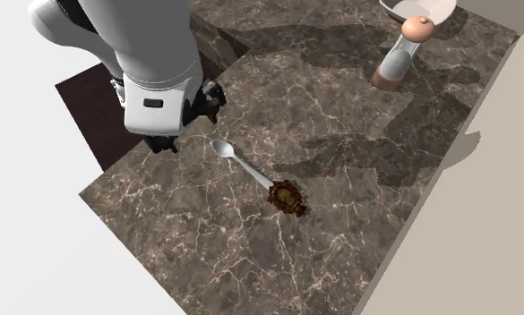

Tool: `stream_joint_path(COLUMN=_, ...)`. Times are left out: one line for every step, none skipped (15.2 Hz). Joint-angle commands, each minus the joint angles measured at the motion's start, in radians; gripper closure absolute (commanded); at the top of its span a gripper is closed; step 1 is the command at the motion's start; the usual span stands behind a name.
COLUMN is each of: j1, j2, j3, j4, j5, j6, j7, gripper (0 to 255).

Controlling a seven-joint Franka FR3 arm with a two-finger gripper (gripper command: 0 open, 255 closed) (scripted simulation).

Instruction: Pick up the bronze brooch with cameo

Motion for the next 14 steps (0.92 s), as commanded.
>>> stream_joint_path(j1=0.009, j2=0.079, j3=0.005, j4=0.055, j5=0.014, j6=0.025, j7=-0.002, gripper=0)
stream_joint_path(j1=0.013, j2=0.116, j3=0.008, j4=0.082, j5=0.021, j6=0.036, j7=-0.004, gripper=0)
stream_joint_path(j1=0.016, j2=0.153, j3=0.010, j4=0.110, j5=0.027, j6=0.046, j7=-0.006, gripper=0)
stream_joint_path(j1=0.020, j2=0.190, j3=0.013, j4=0.139, j5=0.033, j6=0.054, j7=-0.008, gripper=0)
stream_joint_path(j1=0.023, j2=0.227, j3=0.016, j4=0.169, j5=0.039, j6=0.062, j7=-0.010, gripper=0)
stream_joint_path(j1=0.025, j2=0.264, j3=0.019, j4=0.201, j5=0.045, j6=0.068, j7=-0.012, gripper=0)
stream_joint_path(j1=0.028, j2=0.301, j3=0.022, j4=0.234, j5=0.050, j6=0.073, j7=-0.014, gripper=0)
stream_joint_path(j1=0.031, j2=0.338, j3=0.025, j4=0.268, j5=0.056, j6=0.077, j7=-0.016, gripper=0)
stream_joint_path(j1=0.033, j2=0.375, j3=0.029, j4=0.304, j5=0.061, j6=0.079, j7=-0.017, gripper=0)
stream_joint_path(j1=0.036, j2=0.413, j3=0.032, j4=0.341, j5=0.065, j6=0.081, j7=-0.019, gripper=0)
stream_joint_path(j1=0.038, j2=0.451, j3=0.036, j4=0.379, j5=0.070, j6=0.081, j7=-0.020, gripper=0)
stream_joint_path(j1=0.041, j2=0.489, j3=0.039, j4=0.419, j5=0.074, j6=0.080, j7=-0.021, gripper=0)
stream_joint_path(j1=0.043, j2=0.528, j3=0.043, j4=0.461, j5=0.077, j6=0.077, j7=-0.022, gripper=0)
stream_joint_path(j1=0.045, j2=0.567, j3=0.046, j4=0.505, j5=0.081, j6=0.074, j7=-0.023, gripper=0)
